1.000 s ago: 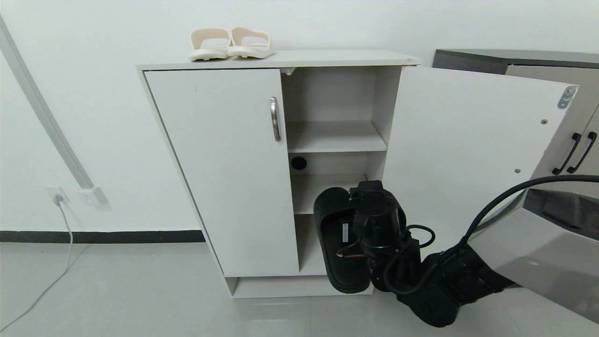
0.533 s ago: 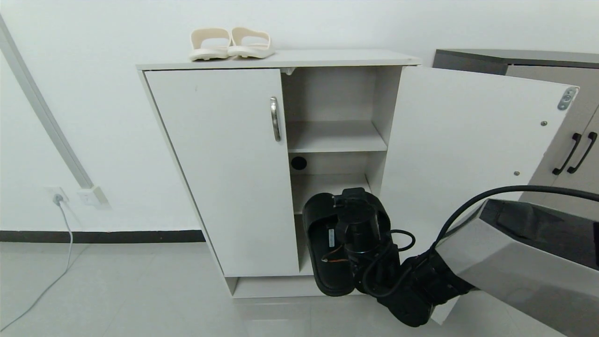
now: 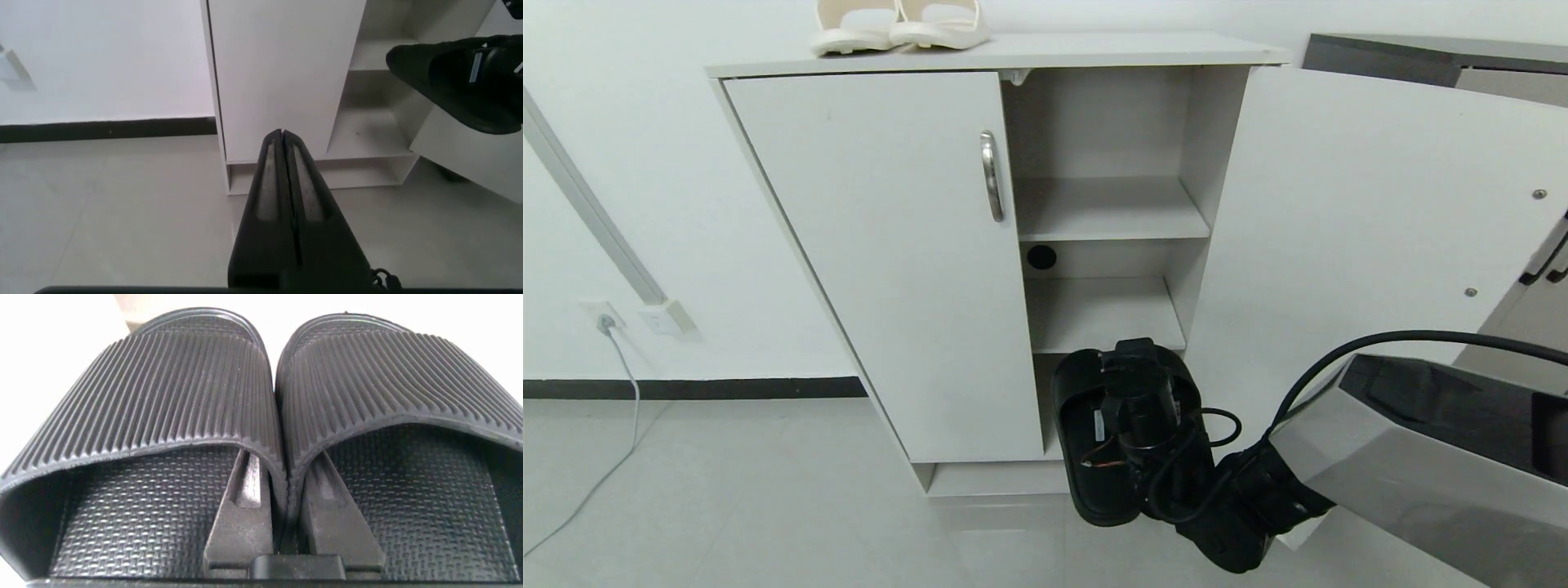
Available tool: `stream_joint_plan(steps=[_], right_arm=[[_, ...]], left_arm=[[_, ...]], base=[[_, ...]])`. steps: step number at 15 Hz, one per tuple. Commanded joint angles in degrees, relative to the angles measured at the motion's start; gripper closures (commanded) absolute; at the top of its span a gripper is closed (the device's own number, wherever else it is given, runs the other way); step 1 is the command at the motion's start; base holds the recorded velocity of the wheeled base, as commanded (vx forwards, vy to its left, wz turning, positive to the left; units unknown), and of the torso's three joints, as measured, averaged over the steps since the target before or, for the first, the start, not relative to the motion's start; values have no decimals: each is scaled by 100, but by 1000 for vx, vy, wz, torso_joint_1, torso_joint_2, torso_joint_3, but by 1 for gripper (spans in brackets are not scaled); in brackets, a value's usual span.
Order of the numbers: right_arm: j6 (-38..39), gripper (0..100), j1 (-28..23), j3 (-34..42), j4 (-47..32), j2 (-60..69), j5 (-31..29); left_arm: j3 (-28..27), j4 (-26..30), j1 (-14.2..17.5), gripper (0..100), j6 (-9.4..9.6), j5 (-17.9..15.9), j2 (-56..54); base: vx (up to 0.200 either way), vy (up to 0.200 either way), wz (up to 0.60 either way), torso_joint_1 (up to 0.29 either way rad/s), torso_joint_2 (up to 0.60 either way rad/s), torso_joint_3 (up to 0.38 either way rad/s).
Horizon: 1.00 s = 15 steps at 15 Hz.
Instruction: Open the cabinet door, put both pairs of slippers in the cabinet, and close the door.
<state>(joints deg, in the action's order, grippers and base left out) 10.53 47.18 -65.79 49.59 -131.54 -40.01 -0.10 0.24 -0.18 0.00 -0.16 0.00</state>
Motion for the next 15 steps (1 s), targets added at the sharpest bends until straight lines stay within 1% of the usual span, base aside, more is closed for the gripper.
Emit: stream_joint_plan(steps=[1,8,12,15], right_arm=[[10,100,11,-13,-28,-30,2],[81,100,125,-65,112,-118,-51],[-218,100,116,5,850,-4,-227],[-315,100,107,58,991,-74,-253]], left_arm=[[1,2,1,100,0,-2,9],[1,2,1,100,0,-11,9],[1,2,1,100,0,-11,9],[1,2,1,100,-9,-11,9]], base=[[0,0,0,2,-2,-217],[0,0,0,4,0,-185],[0,0,0,0,0,0],[0,0,0,0,0,0]])
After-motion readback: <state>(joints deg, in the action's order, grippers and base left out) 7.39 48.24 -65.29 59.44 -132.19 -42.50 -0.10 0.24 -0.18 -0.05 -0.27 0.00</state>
